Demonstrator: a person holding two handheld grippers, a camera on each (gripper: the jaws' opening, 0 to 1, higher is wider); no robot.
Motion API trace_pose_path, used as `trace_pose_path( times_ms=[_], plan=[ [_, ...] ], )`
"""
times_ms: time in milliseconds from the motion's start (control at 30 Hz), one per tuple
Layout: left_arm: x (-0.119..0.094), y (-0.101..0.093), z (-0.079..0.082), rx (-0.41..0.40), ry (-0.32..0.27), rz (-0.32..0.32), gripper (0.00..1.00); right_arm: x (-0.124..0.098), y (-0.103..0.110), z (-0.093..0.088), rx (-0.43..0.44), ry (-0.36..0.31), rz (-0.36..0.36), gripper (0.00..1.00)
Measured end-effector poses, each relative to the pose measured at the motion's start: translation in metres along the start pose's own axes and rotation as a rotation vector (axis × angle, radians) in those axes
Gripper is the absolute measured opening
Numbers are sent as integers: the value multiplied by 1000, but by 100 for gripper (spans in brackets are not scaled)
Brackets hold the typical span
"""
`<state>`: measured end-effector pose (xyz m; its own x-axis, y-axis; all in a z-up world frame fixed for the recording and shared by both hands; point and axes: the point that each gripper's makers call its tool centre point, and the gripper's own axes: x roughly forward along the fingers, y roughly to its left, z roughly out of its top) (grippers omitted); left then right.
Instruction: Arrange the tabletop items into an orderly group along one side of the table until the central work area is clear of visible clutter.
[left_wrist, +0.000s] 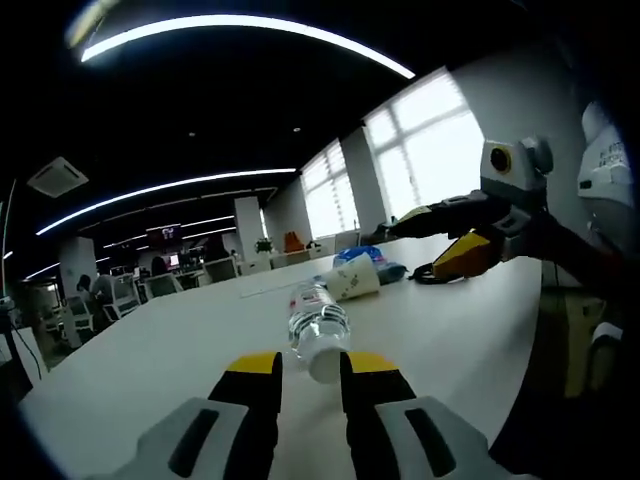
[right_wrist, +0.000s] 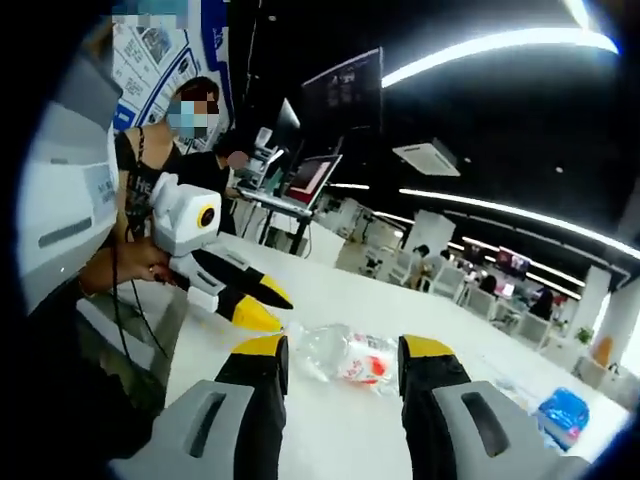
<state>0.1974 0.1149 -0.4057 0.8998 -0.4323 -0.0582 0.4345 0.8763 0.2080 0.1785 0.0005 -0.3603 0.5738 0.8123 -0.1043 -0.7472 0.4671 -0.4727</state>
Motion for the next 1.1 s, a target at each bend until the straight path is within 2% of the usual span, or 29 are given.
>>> trace_pose_path(
  times_ms=[167, 300, 433, 500, 700, 833, 967, 1100],
  plan=[
    [-6, 11, -2, -21, -6, 24, 22, 10, 7, 2, -12, 7, 41, 41],
    [-9, 16, -7, -19, 8, 38, 22, 18, 4, -2, -134, 49, 42, 41],
    [-10, 17, -9, -30, 9, 42, 22, 23, 7, -4, -181, 71, 70, 42],
    [-11, 18, -9, -26, 13, 45, 22, 27, 8, -8, -232, 97, 87, 43],
    [-14, 22, -10, -32, 15, 56, 22, 36, 13, -10, -290, 108, 119, 42],
    [-16, 27, -15, -32, 33, 64, 22, 41, 17, -14, -369, 137, 138, 41],
    [-17, 29, -17, -38, 33, 66, 22, 45, 23, -17, -369, 152, 171, 41],
    [-18, 31, -18, -43, 33, 65, 22, 49, 24, -19, -413, 165, 184, 41]
  ],
)
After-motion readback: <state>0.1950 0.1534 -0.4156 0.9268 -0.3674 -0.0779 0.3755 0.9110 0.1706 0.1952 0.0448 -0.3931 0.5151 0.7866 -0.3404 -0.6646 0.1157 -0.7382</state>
